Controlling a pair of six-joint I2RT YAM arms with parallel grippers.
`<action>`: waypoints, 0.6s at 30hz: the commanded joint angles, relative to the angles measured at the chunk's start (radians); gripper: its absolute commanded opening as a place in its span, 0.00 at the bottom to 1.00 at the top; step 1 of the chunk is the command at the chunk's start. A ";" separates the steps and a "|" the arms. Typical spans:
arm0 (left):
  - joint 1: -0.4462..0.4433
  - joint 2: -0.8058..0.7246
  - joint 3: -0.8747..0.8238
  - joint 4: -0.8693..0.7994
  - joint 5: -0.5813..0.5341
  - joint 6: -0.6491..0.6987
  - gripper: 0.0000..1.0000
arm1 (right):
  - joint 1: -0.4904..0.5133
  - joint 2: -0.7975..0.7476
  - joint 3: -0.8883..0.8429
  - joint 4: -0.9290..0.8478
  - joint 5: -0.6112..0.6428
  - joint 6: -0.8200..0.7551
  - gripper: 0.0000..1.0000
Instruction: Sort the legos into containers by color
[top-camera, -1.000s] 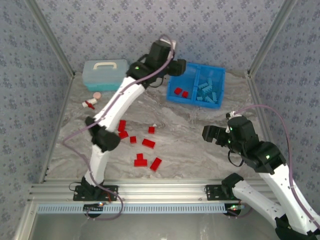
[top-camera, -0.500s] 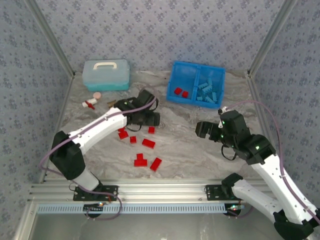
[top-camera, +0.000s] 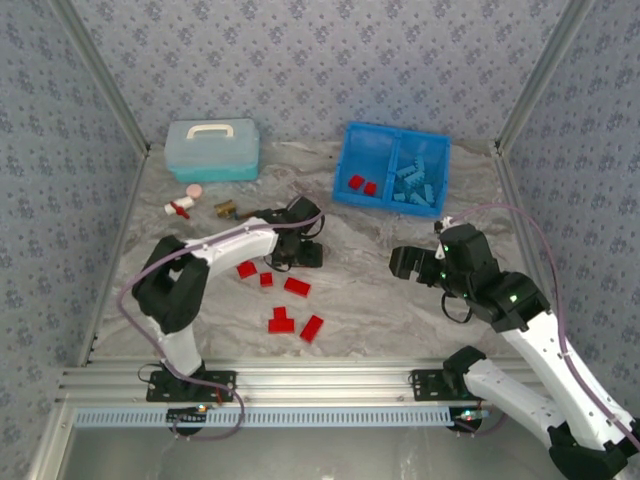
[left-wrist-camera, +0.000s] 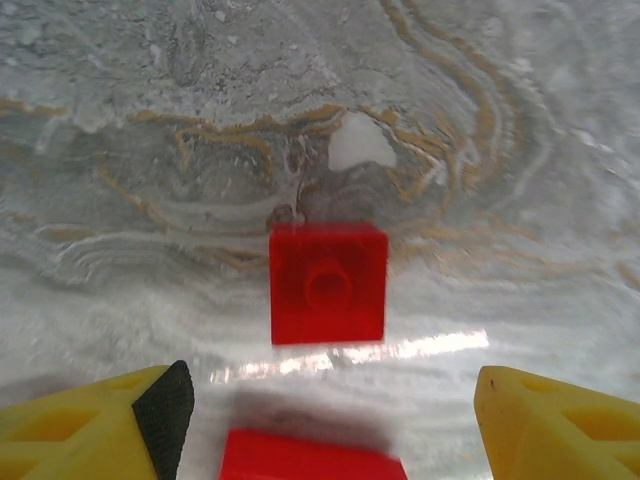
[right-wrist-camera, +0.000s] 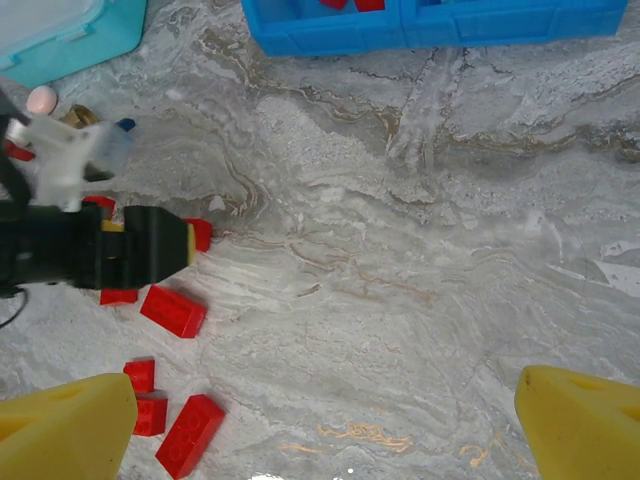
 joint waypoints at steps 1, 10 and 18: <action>0.008 0.054 0.059 0.018 -0.015 0.031 0.73 | 0.005 -0.014 -0.006 -0.021 0.007 0.012 1.00; 0.008 0.111 0.073 0.022 -0.023 0.017 0.40 | 0.005 -0.017 -0.014 -0.019 0.009 0.015 1.00; -0.001 0.029 0.140 -0.022 -0.018 0.024 0.29 | 0.005 -0.018 0.003 -0.025 0.018 0.015 1.00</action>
